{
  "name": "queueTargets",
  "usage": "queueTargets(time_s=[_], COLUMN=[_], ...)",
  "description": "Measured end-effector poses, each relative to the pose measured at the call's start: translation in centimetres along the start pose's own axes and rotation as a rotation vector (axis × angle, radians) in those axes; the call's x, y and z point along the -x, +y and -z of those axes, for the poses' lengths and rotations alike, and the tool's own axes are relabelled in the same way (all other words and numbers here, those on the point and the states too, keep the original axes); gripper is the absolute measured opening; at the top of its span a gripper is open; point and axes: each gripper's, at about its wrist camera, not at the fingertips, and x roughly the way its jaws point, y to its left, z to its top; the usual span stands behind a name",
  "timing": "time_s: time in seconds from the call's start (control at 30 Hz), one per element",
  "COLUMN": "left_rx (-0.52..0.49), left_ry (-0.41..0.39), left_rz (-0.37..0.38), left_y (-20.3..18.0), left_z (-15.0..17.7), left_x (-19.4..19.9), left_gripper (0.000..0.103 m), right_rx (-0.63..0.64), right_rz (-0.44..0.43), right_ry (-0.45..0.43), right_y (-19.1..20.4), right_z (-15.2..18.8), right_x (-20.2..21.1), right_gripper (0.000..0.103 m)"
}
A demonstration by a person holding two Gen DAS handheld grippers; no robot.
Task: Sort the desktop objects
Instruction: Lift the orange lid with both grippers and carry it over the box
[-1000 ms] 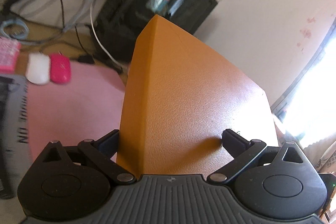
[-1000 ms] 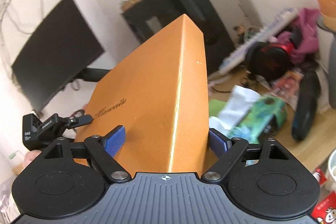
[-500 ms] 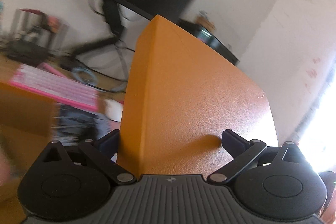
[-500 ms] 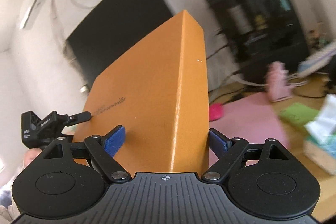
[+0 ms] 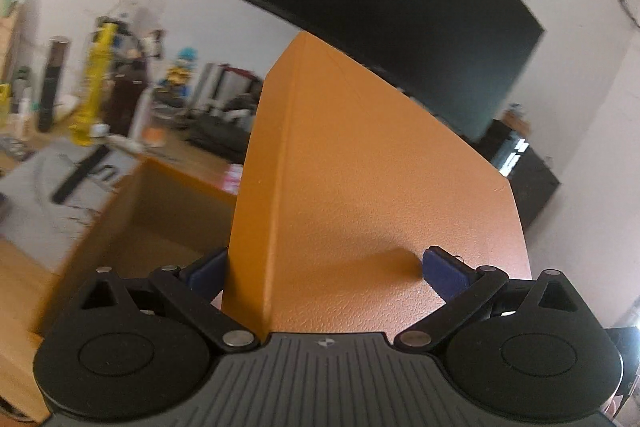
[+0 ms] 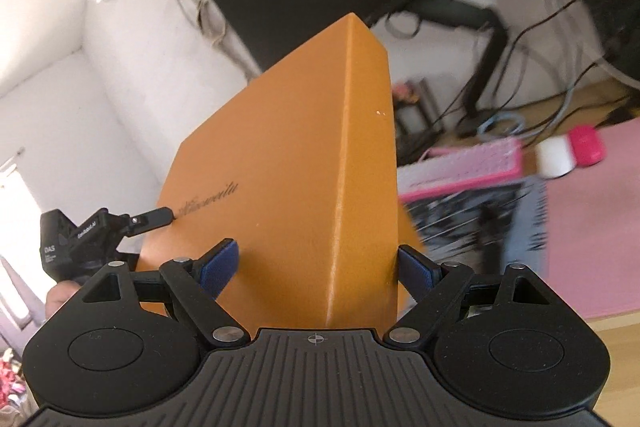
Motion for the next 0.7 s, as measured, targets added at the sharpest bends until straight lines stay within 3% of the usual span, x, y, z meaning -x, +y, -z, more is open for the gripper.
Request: queueTargets(time_s=[0.3, 0.7], left_rx=[0.027, 0.015], left_ry=[0.103, 0.232], left_rz=[-0.047, 0.023], left_y=[7.2, 11.0], left_z=[-2.5, -3.9], left_x=[-0.3, -4.1], left_gripper=[0.101, 0.101], right_rx=[-0.072, -0.107], right_rz=[0.017, 0.158], right_ry=[0.060, 0.055], right_y=[2.1, 4.2], right_z=[2.6, 3.3], right_x=[-7.8, -9.9], right_gripper=[0.087, 0.089])
